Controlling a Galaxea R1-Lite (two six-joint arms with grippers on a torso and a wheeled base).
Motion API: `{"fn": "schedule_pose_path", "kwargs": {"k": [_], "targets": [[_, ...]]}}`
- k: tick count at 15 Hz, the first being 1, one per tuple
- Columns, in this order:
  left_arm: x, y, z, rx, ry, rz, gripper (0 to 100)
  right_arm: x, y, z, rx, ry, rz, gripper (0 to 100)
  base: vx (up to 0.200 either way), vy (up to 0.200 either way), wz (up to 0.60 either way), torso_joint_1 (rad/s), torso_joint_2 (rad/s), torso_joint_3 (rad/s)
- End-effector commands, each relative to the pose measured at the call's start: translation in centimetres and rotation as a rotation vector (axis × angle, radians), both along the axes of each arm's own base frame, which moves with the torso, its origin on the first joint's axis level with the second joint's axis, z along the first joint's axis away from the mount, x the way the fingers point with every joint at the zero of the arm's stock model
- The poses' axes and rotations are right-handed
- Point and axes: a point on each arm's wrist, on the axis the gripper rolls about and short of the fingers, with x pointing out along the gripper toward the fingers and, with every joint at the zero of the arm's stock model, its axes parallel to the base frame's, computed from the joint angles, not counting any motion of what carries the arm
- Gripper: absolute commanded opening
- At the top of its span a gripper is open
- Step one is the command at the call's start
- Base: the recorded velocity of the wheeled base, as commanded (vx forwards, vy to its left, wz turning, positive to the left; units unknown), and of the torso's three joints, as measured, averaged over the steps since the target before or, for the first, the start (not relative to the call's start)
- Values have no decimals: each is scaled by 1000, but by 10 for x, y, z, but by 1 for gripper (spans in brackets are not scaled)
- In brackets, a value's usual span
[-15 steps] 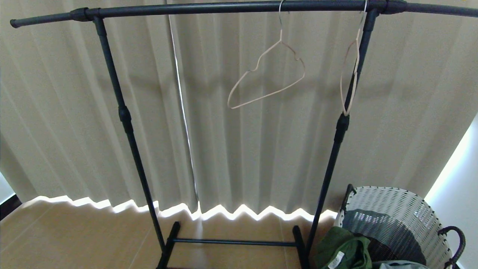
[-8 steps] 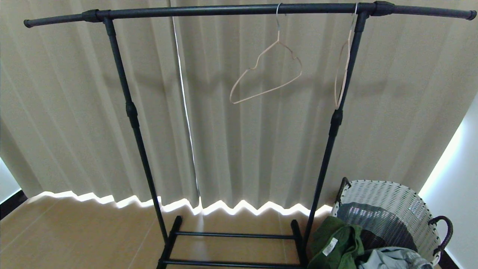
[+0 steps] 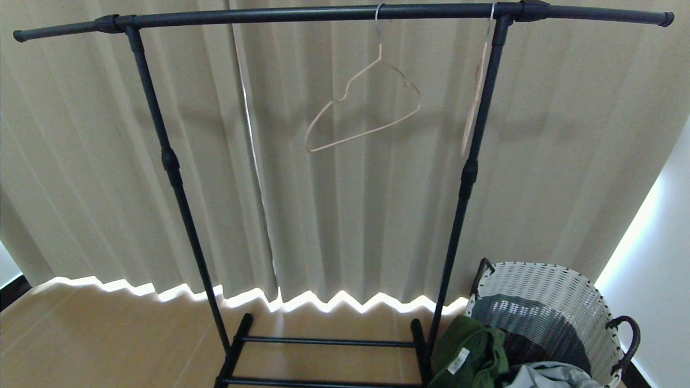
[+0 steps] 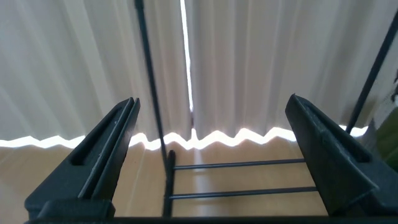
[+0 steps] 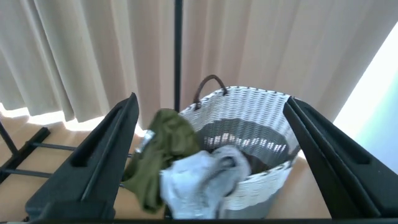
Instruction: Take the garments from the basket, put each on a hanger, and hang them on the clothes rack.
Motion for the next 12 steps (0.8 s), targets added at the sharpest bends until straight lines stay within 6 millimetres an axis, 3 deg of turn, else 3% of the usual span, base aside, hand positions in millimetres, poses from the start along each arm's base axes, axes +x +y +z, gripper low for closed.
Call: {"fn": "schedule_pose_path", "kwargs": {"k": [1, 8, 10, 12], "targets": [[0, 0, 0, 0, 2, 0, 100, 0, 0, 0, 1, 0, -2, 100, 0, -200, 0, 7, -2, 2], [0, 0, 0, 3, 2, -2, 100, -1, 0, 4, -13, -16, -3, 100, 0, 0, 0, 0, 0, 0], [0, 0, 0, 8, 1, -3, 100, -5, 0, 28, -45, -18, 8, 100, 0, 0, 0, 0, 0, 0], [0, 0, 0, 8, 1, -4, 100, 8, 0, 44, -135, 114, 16, 100, 0, 0, 0, 0, 0, 0]]}}
